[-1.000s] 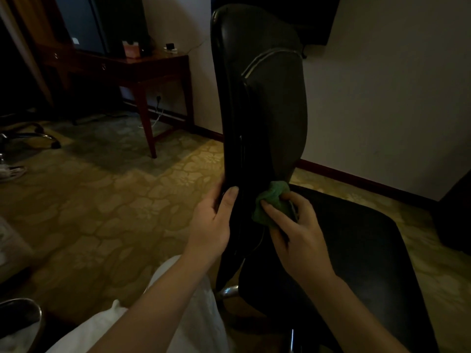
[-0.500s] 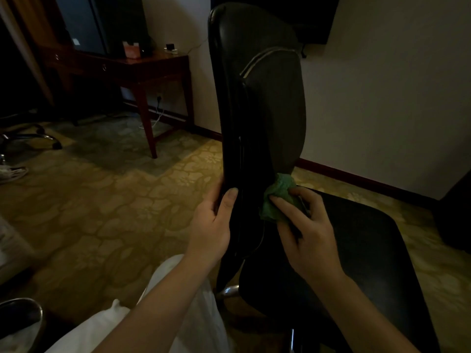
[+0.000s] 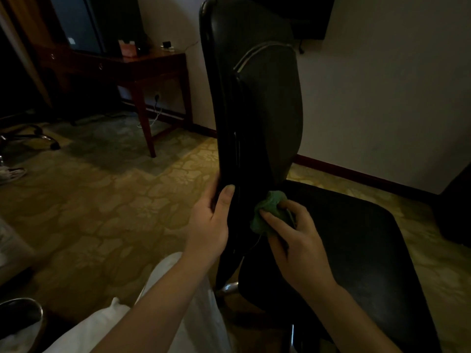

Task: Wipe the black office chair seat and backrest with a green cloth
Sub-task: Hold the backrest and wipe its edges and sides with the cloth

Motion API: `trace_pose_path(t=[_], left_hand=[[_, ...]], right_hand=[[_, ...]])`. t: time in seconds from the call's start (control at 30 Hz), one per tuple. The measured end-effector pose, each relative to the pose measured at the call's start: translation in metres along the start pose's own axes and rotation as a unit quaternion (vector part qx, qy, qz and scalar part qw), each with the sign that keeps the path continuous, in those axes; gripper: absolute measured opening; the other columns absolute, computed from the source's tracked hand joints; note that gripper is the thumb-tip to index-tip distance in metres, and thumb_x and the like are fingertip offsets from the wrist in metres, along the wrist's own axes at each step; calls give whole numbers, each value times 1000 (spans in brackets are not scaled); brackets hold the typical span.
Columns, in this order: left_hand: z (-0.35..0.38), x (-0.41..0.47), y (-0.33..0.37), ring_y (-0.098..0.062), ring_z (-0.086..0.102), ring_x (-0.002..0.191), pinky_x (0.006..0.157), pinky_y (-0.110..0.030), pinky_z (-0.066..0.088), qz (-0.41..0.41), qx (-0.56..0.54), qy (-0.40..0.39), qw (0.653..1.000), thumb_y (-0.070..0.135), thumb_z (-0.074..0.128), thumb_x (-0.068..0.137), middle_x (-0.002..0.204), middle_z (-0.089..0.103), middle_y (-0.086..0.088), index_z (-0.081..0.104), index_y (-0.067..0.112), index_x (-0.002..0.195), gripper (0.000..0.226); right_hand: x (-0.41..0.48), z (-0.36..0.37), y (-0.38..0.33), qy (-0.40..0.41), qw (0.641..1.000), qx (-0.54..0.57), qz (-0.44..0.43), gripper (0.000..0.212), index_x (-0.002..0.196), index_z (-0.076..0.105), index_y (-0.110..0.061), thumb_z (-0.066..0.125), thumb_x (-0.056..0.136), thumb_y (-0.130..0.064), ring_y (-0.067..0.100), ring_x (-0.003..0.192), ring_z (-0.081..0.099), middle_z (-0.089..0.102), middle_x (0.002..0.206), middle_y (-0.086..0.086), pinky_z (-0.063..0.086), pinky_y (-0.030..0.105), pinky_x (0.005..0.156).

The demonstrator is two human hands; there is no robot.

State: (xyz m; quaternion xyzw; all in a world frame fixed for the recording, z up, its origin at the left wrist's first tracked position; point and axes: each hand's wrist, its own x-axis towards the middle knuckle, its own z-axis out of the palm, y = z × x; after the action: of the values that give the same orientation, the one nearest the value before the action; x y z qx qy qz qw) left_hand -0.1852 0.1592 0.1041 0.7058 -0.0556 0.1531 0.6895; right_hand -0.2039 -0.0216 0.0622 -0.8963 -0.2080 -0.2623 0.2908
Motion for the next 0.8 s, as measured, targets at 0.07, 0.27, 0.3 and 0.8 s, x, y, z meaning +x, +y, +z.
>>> trace_pose_path(t=[0.07, 0.27, 0.3, 0.8], left_hand=[[1, -1, -3, 10, 54, 119, 98, -17, 46, 3, -4, 4, 1000, 49, 46, 95, 123, 61, 34, 47, 43, 137, 43], [2, -1, 0, 9, 55, 120, 100, -20, 47, -1, -11, 1, 1000, 46, 47, 95, 122, 61, 35, 49, 50, 127, 33], [2, 0, 2, 10, 55, 118, 97, -17, 47, -2, -11, -2, 1000, 45, 47, 95, 119, 61, 37, 48, 52, 124, 31], [2, -1, -2, 9, 55, 120, 100, -17, 47, -6, -6, 15, 1000, 49, 47, 94, 124, 62, 29, 48, 47, 133, 39]], right_hand=[[4, -5, -2, 14, 1000, 2, -11, 40, 130, 62, -22, 48, 95, -33, 20, 130, 44, 38, 142, 4, 50, 34, 100], [31, -17, -13, 51, 998, 3, -39, 37, 130, 63, -18, 55, 95, -22, 22, 132, 43, 41, 142, 10, 45, 33, 104], [35, -17, -14, 49, 998, 5, -41, 37, 130, 63, -18, 56, 94, -21, 23, 132, 43, 41, 142, 10, 46, 35, 105], [7, -6, -3, 14, 1000, -1, -10, 40, 130, 62, -22, 49, 94, -34, 20, 130, 43, 38, 142, 6, 50, 36, 99]])
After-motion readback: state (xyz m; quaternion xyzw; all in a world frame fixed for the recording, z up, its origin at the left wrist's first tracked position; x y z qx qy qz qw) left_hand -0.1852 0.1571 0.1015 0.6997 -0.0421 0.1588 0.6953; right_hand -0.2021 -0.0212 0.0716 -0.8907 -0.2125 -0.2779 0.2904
